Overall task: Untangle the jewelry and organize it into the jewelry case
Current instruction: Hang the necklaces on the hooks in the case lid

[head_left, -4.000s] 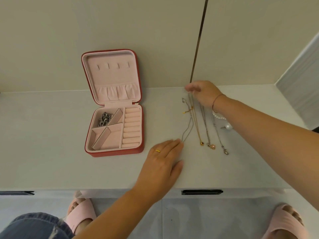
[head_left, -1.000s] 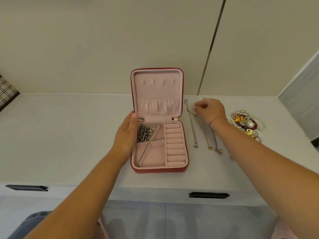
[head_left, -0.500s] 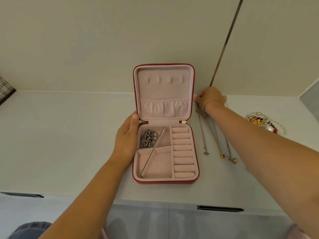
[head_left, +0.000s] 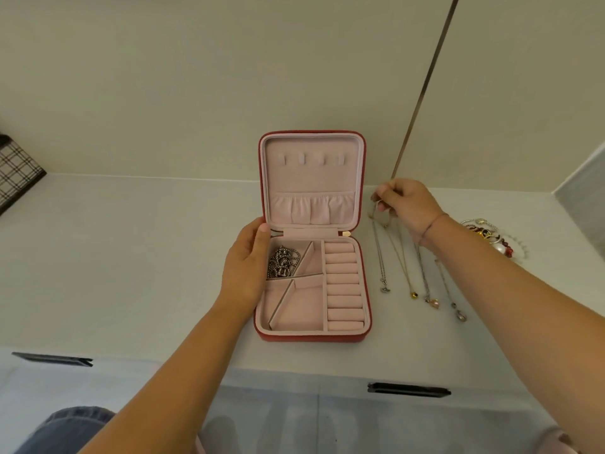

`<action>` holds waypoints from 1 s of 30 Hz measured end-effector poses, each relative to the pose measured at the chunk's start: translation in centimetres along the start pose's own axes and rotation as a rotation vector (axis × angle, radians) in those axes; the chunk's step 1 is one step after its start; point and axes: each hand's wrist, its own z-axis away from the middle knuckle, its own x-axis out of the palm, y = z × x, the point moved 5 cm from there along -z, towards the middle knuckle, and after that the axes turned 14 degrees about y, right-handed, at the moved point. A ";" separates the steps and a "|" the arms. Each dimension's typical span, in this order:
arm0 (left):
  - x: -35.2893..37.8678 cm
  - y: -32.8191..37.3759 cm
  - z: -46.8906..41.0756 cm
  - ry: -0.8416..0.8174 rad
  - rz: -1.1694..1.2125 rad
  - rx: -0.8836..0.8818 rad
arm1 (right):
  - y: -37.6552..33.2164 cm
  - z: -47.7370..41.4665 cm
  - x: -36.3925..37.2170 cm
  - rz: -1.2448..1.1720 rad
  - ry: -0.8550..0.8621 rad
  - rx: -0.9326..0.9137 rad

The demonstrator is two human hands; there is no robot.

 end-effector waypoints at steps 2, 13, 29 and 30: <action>-0.6 0.4 0.4 0.127 -0.055 0.000 | -0.6 1.7 -0.6 -0.187 -0.059 0.051; 3.3 6.7 3.8 -0.193 0.037 0.024 | -5.4 9.6 -1.4 -0.367 -0.226 0.063; 4.0 6.4 5.0 -0.351 0.184 -0.159 | -6.4 10.8 -2.0 -0.256 -0.084 -0.089; 3.9 6.3 5.0 -0.345 0.183 -0.157 | -6.4 10.7 -2.1 -0.258 -0.080 -0.086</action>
